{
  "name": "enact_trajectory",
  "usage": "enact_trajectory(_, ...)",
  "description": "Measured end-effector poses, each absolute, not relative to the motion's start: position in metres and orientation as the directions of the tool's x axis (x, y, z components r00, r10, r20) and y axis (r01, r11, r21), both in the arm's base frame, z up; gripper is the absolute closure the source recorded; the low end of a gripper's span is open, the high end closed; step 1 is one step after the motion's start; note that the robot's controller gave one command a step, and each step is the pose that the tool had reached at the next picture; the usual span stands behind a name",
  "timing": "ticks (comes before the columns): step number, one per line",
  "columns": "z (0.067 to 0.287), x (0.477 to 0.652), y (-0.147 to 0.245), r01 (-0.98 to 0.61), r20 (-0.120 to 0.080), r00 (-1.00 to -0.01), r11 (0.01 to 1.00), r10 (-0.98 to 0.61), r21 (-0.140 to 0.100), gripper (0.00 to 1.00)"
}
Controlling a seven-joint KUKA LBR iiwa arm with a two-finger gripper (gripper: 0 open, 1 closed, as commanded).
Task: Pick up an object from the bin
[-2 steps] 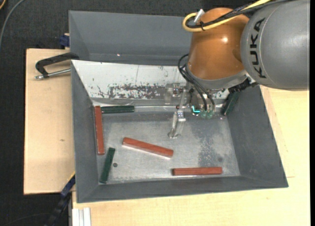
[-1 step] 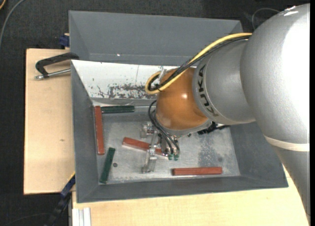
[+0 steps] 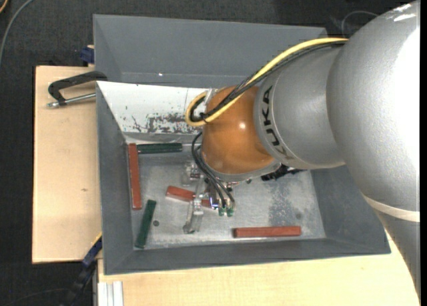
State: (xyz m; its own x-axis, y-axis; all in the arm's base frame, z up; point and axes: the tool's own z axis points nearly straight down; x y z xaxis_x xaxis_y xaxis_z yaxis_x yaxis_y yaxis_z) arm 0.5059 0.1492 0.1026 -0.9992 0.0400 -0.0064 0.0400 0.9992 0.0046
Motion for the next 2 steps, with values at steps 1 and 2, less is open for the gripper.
enact_trajectory(1, 0.101, 0.496, 0.143, 0.154, 0.001, -0.988, 0.988, 0.154, 0.002, 0.00)
enact_trajectory(2, 0.070, 0.497, 0.145, 0.286, 0.001, -0.958, 0.958, 0.286, 0.002, 0.00)
